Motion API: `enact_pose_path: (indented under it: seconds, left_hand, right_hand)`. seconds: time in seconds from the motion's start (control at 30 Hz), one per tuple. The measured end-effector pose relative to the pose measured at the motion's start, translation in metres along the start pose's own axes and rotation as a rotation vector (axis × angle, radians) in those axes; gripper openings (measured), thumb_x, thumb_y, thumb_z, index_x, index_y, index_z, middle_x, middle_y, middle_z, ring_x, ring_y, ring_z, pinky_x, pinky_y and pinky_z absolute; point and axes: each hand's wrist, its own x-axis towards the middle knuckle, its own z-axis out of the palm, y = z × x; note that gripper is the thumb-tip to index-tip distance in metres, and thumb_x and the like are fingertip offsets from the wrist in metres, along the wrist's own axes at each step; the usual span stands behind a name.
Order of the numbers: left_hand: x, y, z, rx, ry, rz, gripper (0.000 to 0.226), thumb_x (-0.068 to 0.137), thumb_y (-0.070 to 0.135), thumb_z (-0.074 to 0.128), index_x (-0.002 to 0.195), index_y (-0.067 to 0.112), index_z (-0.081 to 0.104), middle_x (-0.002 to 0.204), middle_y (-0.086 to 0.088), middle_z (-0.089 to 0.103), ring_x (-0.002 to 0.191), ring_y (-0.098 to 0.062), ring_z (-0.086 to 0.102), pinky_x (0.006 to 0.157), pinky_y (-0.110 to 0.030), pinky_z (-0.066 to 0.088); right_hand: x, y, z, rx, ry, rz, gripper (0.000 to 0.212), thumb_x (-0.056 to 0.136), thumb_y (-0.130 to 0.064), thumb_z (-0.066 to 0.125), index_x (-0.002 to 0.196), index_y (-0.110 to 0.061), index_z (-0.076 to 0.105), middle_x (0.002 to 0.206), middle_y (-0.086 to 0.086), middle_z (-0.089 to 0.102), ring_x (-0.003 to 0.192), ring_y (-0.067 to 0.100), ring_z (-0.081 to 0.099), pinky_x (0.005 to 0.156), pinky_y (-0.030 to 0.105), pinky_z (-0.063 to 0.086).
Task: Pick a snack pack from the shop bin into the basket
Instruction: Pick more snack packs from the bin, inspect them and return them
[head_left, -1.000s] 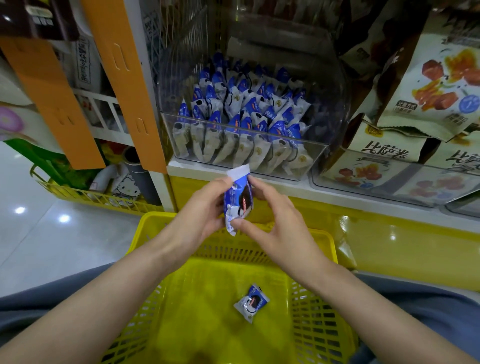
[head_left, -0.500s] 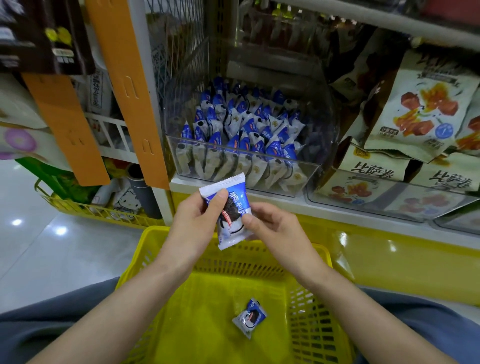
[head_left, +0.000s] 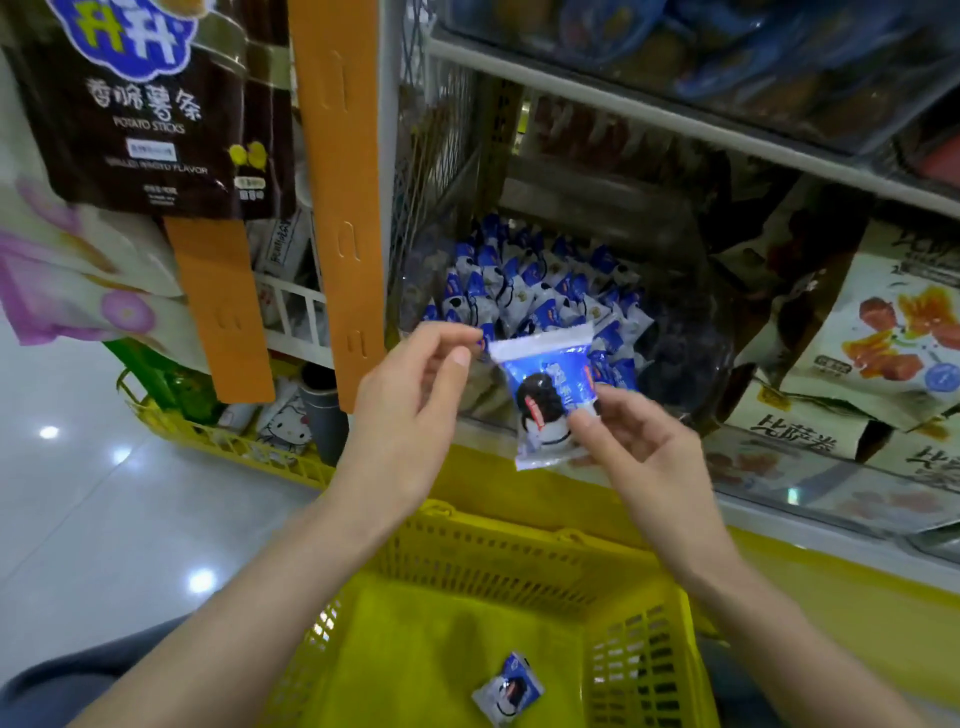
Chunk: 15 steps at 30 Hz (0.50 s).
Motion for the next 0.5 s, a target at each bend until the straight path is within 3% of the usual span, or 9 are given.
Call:
enact_pose_path:
  seconds: [0.1, 0.23, 0.3, 0.37, 0.43, 0.5]
  left_hand:
    - [0.021, 0.002, -0.009, 0.340, -0.030, 0.248, 0.026, 0.097, 0.018, 0.043, 0.119, 0.018, 0.058, 0.110, 0.014, 0.056, 0.102, 0.004, 0.046, 0.085, -0.009, 0.033]
    - [0.036, -0.009, -0.006, 0.676, -0.185, 0.288, 0.027, 0.099, 0.026, 0.038, 0.113, 0.016, 0.058, 0.109, 0.000, 0.063, 0.102, -0.017, 0.053, 0.087, -0.027, 0.032]
    - [0.037, -0.019, -0.004, 0.782, -0.236, 0.280, 0.028, 0.099, 0.030, 0.035, 0.109, 0.018, 0.058, 0.106, 0.001, 0.063, 0.102, -0.019, 0.053, 0.090, -0.029, 0.030]
    - [0.037, -0.025, -0.004, 0.823, -0.255, 0.298, 0.026, 0.099, 0.030, 0.036, 0.108, 0.018, 0.058, 0.105, 0.001, 0.063, 0.101, -0.020, 0.053, 0.091, -0.029, 0.026]
    - [0.038, -0.027, -0.004, 0.816, -0.246, 0.310, 0.023, 0.098, 0.026, 0.040, 0.104, 0.016, 0.059, 0.100, -0.001, 0.064, 0.097, -0.022, 0.055, 0.089, -0.030, 0.026]
    - [0.040, -0.027, -0.003, 0.824, -0.239, 0.308, 0.021, 0.097, 0.024, 0.042, 0.101, 0.015, 0.061, 0.097, -0.002, 0.065, 0.095, -0.023, 0.057, 0.087, -0.030, 0.026]
  right_hand:
    - [0.039, -0.019, -0.004, -0.120, 0.097, -0.069, 0.017, 0.085, -0.029, 0.063, 0.099, -0.021, 0.066, 0.090, -0.008, 0.071, 0.081, 0.002, 0.066, 0.068, 0.015, 0.051]
    - [0.105, -0.017, 0.005, -0.341, 0.203, 0.012, 0.021, 0.088, -0.025, 0.061, 0.107, -0.016, 0.062, 0.099, 0.002, 0.067, 0.092, 0.018, 0.065, 0.086, 0.038, 0.053]
    - [0.129, -0.011, 0.010, -0.499, 0.191, 0.004, 0.031, 0.088, -0.025, 0.062, 0.114, -0.009, 0.060, 0.104, 0.007, 0.064, 0.099, 0.020, 0.061, 0.085, 0.027, 0.050]
    - [0.144, -0.008, 0.014, -0.669, 0.133, -0.005, 0.034, 0.088, -0.025, 0.062, 0.116, -0.007, 0.059, 0.105, 0.008, 0.061, 0.096, 0.017, 0.057, 0.066, 0.006, 0.039]
    - [0.155, -0.010, 0.015, -0.815, 0.074, 0.031, 0.035, 0.088, -0.028, 0.062, 0.117, -0.008, 0.060, 0.112, 0.009, 0.061, 0.095, 0.015, 0.055, 0.062, 0.004, 0.033]
    - [0.164, -0.017, 0.017, -0.948, 0.027, 0.051, 0.038, 0.086, -0.031, 0.063, 0.117, -0.009, 0.060, 0.119, 0.009, 0.061, 0.106, 0.017, 0.056, 0.074, 0.014, 0.036]
